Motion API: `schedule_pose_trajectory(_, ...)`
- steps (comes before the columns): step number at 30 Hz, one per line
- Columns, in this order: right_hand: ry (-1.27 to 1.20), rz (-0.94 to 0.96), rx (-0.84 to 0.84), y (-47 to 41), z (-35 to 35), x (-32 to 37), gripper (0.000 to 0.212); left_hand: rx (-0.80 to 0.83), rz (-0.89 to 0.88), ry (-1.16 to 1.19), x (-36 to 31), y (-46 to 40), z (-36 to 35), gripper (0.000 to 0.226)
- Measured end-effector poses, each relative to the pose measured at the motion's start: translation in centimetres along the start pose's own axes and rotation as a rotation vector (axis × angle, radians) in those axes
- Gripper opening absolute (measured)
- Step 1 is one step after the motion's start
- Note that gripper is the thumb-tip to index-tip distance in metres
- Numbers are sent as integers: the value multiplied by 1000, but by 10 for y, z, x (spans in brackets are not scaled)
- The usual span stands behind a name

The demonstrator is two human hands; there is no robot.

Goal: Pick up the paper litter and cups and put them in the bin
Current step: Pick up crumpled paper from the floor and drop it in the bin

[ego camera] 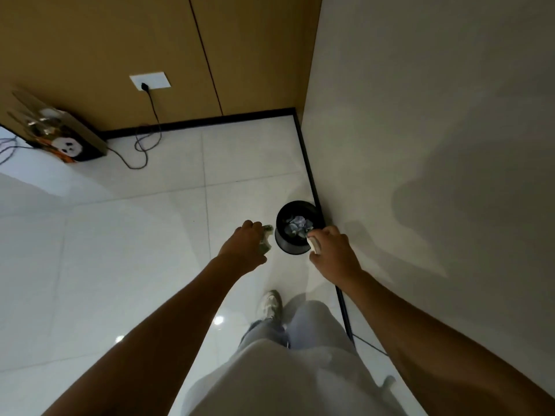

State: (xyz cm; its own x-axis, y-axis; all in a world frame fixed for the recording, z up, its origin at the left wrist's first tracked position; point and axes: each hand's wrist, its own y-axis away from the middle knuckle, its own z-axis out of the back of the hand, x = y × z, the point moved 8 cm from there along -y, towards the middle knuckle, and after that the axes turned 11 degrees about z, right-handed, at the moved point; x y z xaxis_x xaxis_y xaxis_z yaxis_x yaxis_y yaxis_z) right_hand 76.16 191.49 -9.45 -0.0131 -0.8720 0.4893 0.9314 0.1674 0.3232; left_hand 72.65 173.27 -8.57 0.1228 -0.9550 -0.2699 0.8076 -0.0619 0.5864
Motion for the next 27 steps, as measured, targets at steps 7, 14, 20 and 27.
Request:
schedule_pose_trajectory(7,5,-26,78,-115,-18,-48,44,95,91,59,2,-107,-17,61)
schedule_pose_trajectory(14,-44,-22,128,-220,-85,-107,57,132,146,64,8,-203,-66,60)
schedule_pose_trajectory(20,-47,-105,211,-244,-121,-157,60,151,144,61,-4,-254,-103,60)
schedule_pose_trajectory(27,-73,-93,174,-258,-112,-177,58,184,90,48,-53,-311,-134,73)
